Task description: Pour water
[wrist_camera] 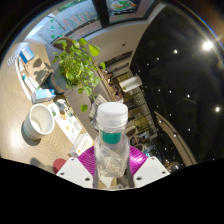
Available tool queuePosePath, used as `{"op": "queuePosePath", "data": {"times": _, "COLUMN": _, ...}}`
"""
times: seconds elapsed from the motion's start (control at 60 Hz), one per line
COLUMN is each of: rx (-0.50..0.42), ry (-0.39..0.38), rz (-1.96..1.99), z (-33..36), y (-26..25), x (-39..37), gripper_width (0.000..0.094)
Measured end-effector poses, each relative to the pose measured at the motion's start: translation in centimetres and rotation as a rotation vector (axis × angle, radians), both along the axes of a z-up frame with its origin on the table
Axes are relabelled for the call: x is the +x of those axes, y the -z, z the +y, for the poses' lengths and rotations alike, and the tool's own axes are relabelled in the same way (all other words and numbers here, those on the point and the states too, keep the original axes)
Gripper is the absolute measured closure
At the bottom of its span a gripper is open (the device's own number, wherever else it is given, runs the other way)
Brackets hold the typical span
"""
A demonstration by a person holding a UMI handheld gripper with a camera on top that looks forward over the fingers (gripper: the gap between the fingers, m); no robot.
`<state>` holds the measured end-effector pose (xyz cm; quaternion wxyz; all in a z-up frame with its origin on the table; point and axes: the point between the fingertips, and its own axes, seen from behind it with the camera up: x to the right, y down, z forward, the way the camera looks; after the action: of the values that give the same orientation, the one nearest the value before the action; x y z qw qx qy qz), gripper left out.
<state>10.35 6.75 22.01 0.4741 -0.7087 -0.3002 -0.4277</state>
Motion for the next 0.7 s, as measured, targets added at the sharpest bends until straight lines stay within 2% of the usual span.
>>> {"op": "queuePosePath", "data": {"times": 0.15, "rx": -0.056, "ry": -0.077, "rz": -0.376, "z": 2.7, "y": 1.0, "x": -2.3, "gripper_width": 0.0530}}
{"op": "queuePosePath", "data": {"times": 0.283, "rx": -0.157, "ry": -0.098, "rz": -0.638, "z": 3.6, "y": 3.6, "x": -3.0, "gripper_width": 0.0532}}
{"op": "queuePosePath", "data": {"times": 0.417, "rx": -0.204, "ry": -0.122, "rz": -0.852, "z": 4.8, "y": 4.9, "x": -3.7, "gripper_width": 0.0531}}
{"op": "queuePosePath", "data": {"times": 0.533, "rx": -0.257, "ry": -0.111, "rz": -0.925, "z": 5.2, "y": 5.5, "x": -3.7, "gripper_width": 0.0532}}
{"op": "queuePosePath", "data": {"times": 0.7, "rx": -0.265, "ry": -0.137, "rz": -0.889, "z": 5.2, "y": 5.8, "x": -4.3, "gripper_width": 0.0530}}
